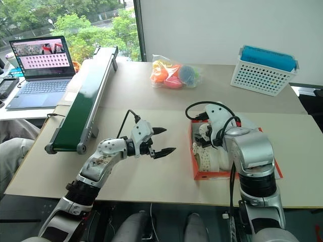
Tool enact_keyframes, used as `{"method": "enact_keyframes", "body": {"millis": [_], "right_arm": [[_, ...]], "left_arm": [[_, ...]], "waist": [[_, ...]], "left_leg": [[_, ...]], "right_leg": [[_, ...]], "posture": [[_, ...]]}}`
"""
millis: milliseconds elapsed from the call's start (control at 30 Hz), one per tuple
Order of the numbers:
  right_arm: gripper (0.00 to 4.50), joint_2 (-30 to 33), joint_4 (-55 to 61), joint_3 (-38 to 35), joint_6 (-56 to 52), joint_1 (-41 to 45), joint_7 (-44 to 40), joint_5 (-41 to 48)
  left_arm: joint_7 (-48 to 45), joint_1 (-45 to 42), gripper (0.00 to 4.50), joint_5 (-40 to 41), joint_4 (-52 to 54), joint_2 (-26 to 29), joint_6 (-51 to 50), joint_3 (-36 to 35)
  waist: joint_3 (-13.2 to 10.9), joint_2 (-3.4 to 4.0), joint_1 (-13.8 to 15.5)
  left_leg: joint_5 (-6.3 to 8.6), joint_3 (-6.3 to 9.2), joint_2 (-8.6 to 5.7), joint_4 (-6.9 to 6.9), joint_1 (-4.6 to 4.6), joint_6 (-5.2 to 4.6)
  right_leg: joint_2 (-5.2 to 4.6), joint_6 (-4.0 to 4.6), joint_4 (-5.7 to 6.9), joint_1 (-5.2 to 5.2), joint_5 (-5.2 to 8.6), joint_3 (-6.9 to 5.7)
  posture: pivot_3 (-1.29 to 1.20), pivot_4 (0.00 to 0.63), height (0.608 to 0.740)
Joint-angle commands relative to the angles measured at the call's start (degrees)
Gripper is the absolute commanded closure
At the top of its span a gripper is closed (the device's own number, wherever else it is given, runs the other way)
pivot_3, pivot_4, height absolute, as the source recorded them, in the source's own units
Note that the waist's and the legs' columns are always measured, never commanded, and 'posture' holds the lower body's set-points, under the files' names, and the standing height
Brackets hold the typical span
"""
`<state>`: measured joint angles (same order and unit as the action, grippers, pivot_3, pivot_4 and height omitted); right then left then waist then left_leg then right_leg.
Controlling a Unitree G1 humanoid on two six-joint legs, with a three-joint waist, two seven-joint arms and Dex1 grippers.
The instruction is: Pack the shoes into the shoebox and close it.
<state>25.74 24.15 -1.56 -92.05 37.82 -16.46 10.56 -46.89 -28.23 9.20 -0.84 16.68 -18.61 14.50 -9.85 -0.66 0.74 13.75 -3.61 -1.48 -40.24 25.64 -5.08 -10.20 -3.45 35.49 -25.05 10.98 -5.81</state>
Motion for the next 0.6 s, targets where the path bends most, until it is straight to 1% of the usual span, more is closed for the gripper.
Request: {"method": "enact_keyframes", "body": {"millis": [33, 100, 200, 300, 367, 400, 600], "right_arm": [[0.04, 0.60, 1.44, -3.83, -0.45, 0.65, 0.64, 0.43], [0.04, 1.41, 1.57, -5.25, -0.45, 1.43, 0.71, 0.67], [0.04, 2.96, 2.73, -9.61, -0.45, 3.39, 0.46, 1.32], [0.04, 4.79, 3.94, -12.47, -0.45, 1.74, 0.25, 1.42], [0.56, 5.15, 4.46, -12.59, -0.44, 1.00, 0.65, 1.48], [0.67, 5.24, 4.72, -12.58, -0.44, 0.89, 0.82, 1.58], [2.72, 3.64, 4.43, -11.42, -0.44, 0.89, 0.66, 2.98]], "left_arm": [[-0.29, -0.48, 0.00, 0.64, 1.81, -0.29, 1.47, -0.24], [-0.33, -0.47, 0.00, 0.66, 1.83, -0.29, 1.41, -0.29], [-0.37, -0.40, 0.00, 0.64, 1.79, -0.25, 1.46, -0.31], [-0.38, -0.33, 0.00, 0.73, 1.83, -0.49, 1.33, -0.14], [-0.48, -0.27, 0.00, 0.66, 1.81, -0.60, 1.40, 0.04], [-0.50, -0.25, 0.00, 0.64, 1.80, -0.62, 1.43, 0.08], [-0.60, -0.94, 0.00, 0.56, 1.00, -1.07, 1.58, 0.03]], "waist": [[0.00, 0.00, 0.00], [0.00, 0.00, 0.00], [0.00, 0.00, -0.01], [0.00, 0.00, 0.15], [0.00, 0.00, 0.08], [0.00, -0.01, 0.01], [-0.01, -0.01, -0.18]], "left_leg": [[0.00, 0.00, 0.00, 0.00, 0.00, 0.00], [-0.01, 0.00, -0.01, 0.00, 0.00, 0.00], [-0.03, -0.01, -0.03, -0.02, -0.01, 0.02], [-0.03, -0.02, -0.03, -0.03, -0.01, 0.01], [-0.03, 0.00, -0.03, -0.03, -0.01, 0.00], [-0.03, -0.01, -0.04, -0.03, -0.01, 0.00], [-0.06, -0.03, -0.02, -0.03, -0.07, -0.01]], "right_leg": [[0.00, 0.00, 0.04, -0.01, 0.00, 0.00], [0.00, 0.00, 0.08, -0.02, 0.00, 0.00], [-0.01, 0.00, 0.17, -0.04, 0.00, 0.03], [-0.01, 0.00, 0.19, -0.06, 0.00, 0.04], [-0.01, 0.00, 0.20, -0.04, 0.01, 0.02], [-0.02, 0.00, 0.20, -0.04, 0.01, 0.04], [0.00, 0.01, 0.30, -0.05, 0.00, 0.07]], "posture": [[0.00, 0.150, 0.699], [0.00, 0.150, 0.699], [0.00, 0.150, 0.699], [0.00, 0.150, 0.699], [0.00, 0.150, 0.699], [0.00, 0.150, 0.699], [0.00, 0.150, 0.699]]}}
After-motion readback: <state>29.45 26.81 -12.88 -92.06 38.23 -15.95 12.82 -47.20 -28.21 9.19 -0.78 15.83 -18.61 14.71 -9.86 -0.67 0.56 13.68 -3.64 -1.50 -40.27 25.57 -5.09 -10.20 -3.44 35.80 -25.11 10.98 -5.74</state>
